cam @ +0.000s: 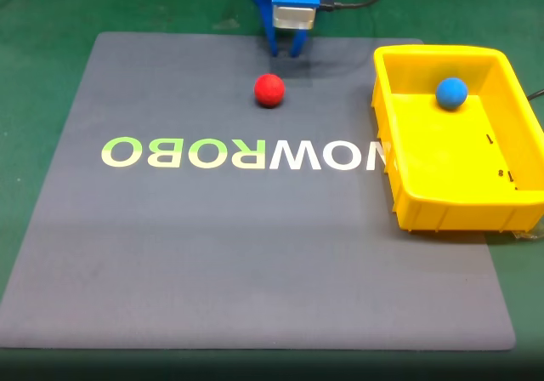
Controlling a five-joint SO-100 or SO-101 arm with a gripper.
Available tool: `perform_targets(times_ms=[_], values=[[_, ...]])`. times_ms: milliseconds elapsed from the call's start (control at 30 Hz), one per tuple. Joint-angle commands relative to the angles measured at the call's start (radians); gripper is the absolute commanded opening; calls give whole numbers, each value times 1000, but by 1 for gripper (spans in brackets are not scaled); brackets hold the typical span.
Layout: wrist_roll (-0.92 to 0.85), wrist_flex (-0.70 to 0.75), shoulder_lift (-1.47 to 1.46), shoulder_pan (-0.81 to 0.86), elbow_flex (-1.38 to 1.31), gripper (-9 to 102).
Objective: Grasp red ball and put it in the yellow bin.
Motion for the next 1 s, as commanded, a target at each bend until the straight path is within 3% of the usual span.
perform_targets(times_ms=[0,267,467,967], values=[[-72,20,12,14,2,42],[-89,9,12,25,-121,42],[-144,-164,-92,86,-166,43],[-161,-526,-670,153,-397,43]])
